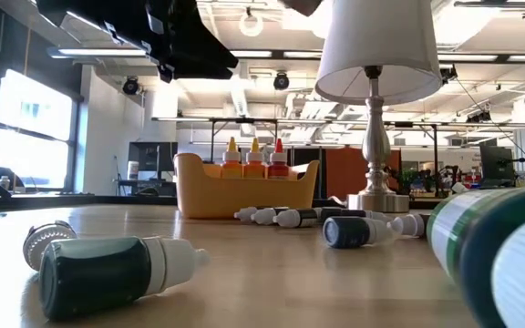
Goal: Pick & Place food coloring
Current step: Put the large red food coloring bottle into the yellow bin
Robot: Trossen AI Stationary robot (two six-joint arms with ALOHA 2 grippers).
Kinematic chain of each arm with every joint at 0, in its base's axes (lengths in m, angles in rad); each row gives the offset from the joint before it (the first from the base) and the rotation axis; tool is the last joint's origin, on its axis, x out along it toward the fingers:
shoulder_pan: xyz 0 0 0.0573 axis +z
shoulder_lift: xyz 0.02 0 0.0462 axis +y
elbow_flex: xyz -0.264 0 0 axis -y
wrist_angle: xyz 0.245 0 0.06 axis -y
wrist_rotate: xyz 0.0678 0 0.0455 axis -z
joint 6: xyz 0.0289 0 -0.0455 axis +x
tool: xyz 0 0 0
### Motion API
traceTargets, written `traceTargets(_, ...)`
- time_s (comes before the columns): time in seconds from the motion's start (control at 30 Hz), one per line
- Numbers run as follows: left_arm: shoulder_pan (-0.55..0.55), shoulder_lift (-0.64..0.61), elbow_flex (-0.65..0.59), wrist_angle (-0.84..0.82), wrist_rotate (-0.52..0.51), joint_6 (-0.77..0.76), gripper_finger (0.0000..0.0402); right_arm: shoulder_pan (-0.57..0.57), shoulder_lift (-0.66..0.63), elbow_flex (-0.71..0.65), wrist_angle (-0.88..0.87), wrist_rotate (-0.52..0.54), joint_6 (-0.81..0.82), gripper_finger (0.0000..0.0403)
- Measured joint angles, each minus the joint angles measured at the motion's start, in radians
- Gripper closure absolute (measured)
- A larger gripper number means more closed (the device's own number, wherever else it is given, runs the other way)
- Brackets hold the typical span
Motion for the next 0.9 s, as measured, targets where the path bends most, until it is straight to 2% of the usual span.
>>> traceTargets(0.1,0.000,0.000,0.000,0.004,0.000,0.000,0.0205,-0.016,-0.095,-0.052,0.056,0.081,-0.055,0.0287)
traceTargets(0.2,0.000,0.000,0.000,0.010,0.010,0.002,0.0205,-0.044,-0.164,-0.164,0.248,0.064,-0.082,0.0289)
traceTargets(0.27,0.000,0.000,0.000,0.019,0.016,0.002,0.0205,-0.066,-0.189,-0.266,0.437,0.039,-0.090,0.0288)
traceTargets(0.37,0.000,0.000,0.000,0.046,0.029,0.002,0.0205,-0.106,-0.185,-0.438,0.826,-0.021,-0.091,0.0284)
traceTargets(0.5,0.000,0.001,0.000,0.113,0.053,0.027,0.0205,-0.174,-0.089,-0.604,1.330,-0.103,-0.025,0.0283)
traceTargets(0.57,0.000,0.001,0.000,0.166,0.074,0.055,0.0205,-0.208,-0.024,-0.627,1.486,-0.127,0.027,0.0282)
traceTargets(0.7,0.000,0.001,0.000,0.288,0.112,0.130,0.0205,-0.261,0.087,-0.579,1.572,-0.195,0.122,0.0282)
traceTargets(0.8,0.000,0.001,0.000,0.339,0.126,0.170,0.0205,-0.280,0.145,-0.499,1.561,-0.268,0.158,0.0281)
traceTargets(0.9,0.000,0.001,0.000,0.350,0.086,0.175,0.0205,-0.286,0.165,-0.433,1.495,-0.340,0.172,0.0281)
